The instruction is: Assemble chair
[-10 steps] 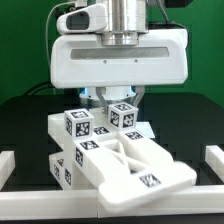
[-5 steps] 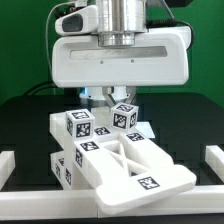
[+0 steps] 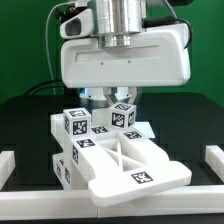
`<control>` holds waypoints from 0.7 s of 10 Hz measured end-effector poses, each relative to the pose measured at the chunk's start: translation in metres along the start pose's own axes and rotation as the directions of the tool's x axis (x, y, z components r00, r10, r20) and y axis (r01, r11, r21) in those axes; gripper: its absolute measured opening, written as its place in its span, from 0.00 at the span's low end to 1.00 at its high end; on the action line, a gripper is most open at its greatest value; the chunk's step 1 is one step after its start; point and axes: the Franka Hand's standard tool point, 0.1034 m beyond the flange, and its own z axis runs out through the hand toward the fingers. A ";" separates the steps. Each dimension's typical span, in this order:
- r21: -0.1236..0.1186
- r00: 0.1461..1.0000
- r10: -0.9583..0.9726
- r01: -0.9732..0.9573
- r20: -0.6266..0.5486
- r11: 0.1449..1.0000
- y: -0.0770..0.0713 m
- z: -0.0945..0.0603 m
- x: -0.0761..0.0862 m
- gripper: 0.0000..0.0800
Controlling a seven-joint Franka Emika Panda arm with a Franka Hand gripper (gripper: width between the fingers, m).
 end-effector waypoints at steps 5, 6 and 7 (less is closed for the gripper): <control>-0.007 0.943 -0.332 0.332 -0.006 0.943 0.010 -0.003 -0.006 0.78; -0.007 0.920 -0.391 0.391 -0.006 0.920 0.010 -0.003 -0.006 0.78; -0.009 0.894 -0.447 0.447 -0.005 0.894 0.012 -0.002 -0.006 0.81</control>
Offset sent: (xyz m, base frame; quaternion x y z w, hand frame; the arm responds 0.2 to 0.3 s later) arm 0.0040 -0.0122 0.0133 -0.0016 -0.0010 -0.1276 0.9918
